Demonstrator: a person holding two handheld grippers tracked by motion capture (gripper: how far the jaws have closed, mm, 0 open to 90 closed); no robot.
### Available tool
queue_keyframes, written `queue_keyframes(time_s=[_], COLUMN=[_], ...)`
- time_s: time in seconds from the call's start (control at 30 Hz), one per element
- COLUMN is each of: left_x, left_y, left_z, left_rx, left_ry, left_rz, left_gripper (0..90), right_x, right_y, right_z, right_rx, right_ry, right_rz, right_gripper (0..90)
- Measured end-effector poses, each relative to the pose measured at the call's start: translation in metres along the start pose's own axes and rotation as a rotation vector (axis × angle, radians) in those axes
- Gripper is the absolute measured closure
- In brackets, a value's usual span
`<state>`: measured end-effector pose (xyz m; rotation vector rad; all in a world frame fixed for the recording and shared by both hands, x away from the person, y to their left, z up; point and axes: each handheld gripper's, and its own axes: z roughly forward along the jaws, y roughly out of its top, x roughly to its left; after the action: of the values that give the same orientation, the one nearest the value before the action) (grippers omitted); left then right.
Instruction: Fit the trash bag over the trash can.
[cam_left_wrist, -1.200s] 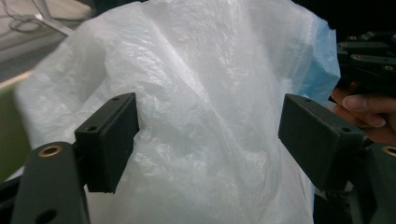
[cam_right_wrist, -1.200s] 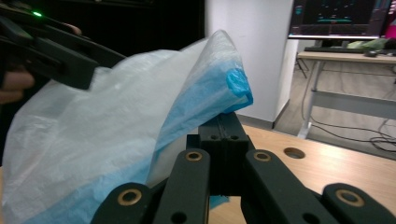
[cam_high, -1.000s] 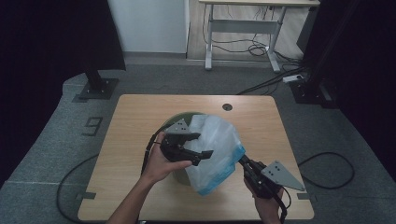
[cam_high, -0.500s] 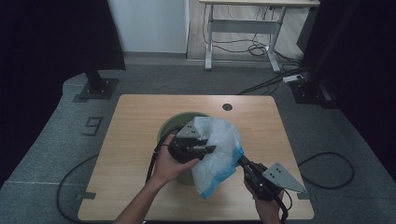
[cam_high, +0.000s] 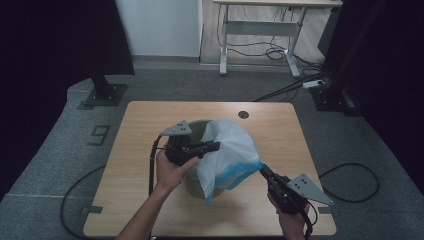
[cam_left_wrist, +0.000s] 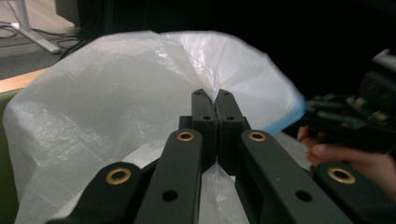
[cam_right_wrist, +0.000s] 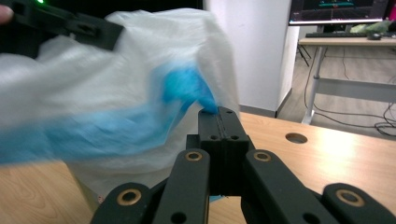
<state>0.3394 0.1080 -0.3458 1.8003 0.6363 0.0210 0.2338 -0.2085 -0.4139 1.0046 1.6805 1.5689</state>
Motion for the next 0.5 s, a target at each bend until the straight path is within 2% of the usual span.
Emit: queue_keyframes(time_s=[0.07,0.23,0.37,0.5], left_x=[0.004,0.007,0.01,0.014], left_y=[0.0,-0.001,-0.001,-0.003], left_z=[-0.003,-0.007,-0.011,-0.012], left_rx=[-0.003,-0.003,-0.018,-0.023], left_ry=[-0.02,-0.017,-0.002,-0.007], left_rz=[-0.019,-0.028,-0.044,-0.065], left_gripper=[88.6,88.6,88.7,88.6], right_x=[-0.002,-0.001,0.004,0.012], right_y=[-0.001,-0.002,-0.001,-0.002], right_z=[0.0,0.003,0.003,-0.002], right_rx=[0.002,0.012,0.015,0.012], right_ry=[-0.002,0.007,0.001,-0.006], right_rz=[0.005,-0.005,-0.028,-0.038], right_gripper=[88.8,88.5,74.4,71.6])
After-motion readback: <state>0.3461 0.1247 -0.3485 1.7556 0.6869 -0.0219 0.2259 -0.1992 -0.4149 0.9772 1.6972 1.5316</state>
